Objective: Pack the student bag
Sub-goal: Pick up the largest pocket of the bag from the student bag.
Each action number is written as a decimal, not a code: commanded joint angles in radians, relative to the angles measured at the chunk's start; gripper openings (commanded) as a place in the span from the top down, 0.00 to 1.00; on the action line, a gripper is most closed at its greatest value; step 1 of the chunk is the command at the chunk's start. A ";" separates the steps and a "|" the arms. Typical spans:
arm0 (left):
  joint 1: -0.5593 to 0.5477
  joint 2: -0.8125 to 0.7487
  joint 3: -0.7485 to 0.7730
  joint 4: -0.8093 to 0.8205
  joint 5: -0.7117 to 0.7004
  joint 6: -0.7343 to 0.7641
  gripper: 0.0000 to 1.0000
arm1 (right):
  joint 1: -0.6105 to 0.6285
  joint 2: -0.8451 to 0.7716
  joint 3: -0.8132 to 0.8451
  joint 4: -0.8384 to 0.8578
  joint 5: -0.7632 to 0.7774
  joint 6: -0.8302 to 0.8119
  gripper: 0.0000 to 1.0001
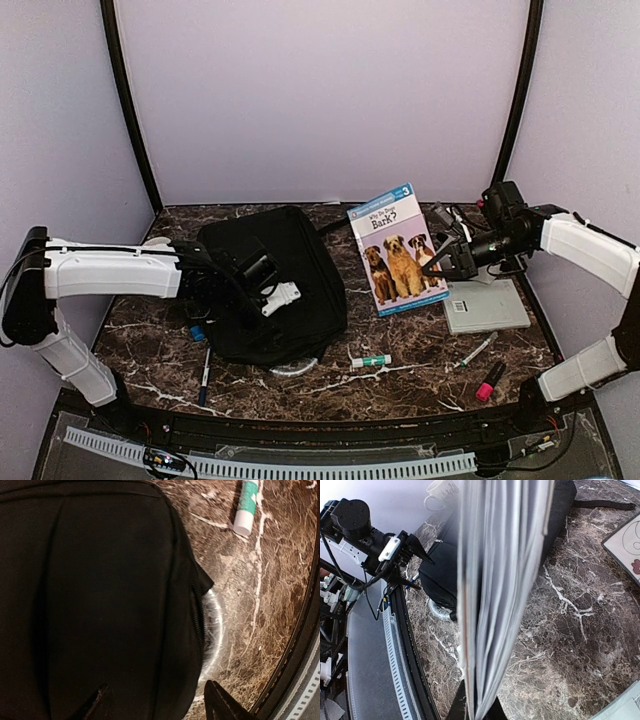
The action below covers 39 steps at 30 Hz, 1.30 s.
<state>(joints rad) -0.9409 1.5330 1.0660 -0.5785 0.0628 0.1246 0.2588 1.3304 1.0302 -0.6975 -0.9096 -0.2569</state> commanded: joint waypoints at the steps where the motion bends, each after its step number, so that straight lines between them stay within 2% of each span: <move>1: -0.032 0.058 0.042 -0.015 0.065 0.013 0.38 | -0.001 -0.030 -0.017 0.032 -0.003 -0.022 1.00; 7: -0.045 0.136 0.065 -0.017 0.008 0.007 0.43 | -0.001 -0.038 -0.040 0.045 -0.006 -0.018 1.00; 17: -0.048 0.173 0.086 0.015 -0.105 0.012 0.76 | 0.000 -0.053 -0.056 0.064 -0.014 -0.007 1.00; 18: -0.048 0.175 0.091 0.019 -0.112 0.012 0.75 | 0.000 -0.055 -0.057 0.063 -0.014 -0.007 1.00; 21: -0.049 0.186 0.098 0.021 -0.117 0.010 0.56 | 0.000 -0.057 -0.058 0.064 -0.015 -0.007 1.00; 24: -0.049 0.207 0.096 0.016 -0.144 0.009 0.54 | 0.002 -0.059 -0.060 0.066 -0.019 -0.006 1.00; 30: -0.049 0.221 0.109 0.002 -0.180 0.011 0.74 | 0.015 -0.059 -0.050 0.058 -0.020 -0.010 1.00; 33: -0.047 0.192 0.142 0.002 -0.187 0.022 0.89 | 0.027 -0.028 0.025 -0.030 -0.033 -0.064 1.00; 34: -0.047 0.181 0.159 0.001 -0.195 0.026 0.98 | 0.028 -0.006 0.072 -0.072 -0.040 -0.078 1.00; 39: -0.043 0.091 0.190 0.070 -0.299 0.044 1.00 | 0.044 0.113 0.292 -0.238 -0.049 -0.030 1.00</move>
<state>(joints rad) -0.9886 1.7416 1.2163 -0.5709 -0.1345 0.1490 0.2882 1.3842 1.1709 -0.8253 -0.9009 -0.2859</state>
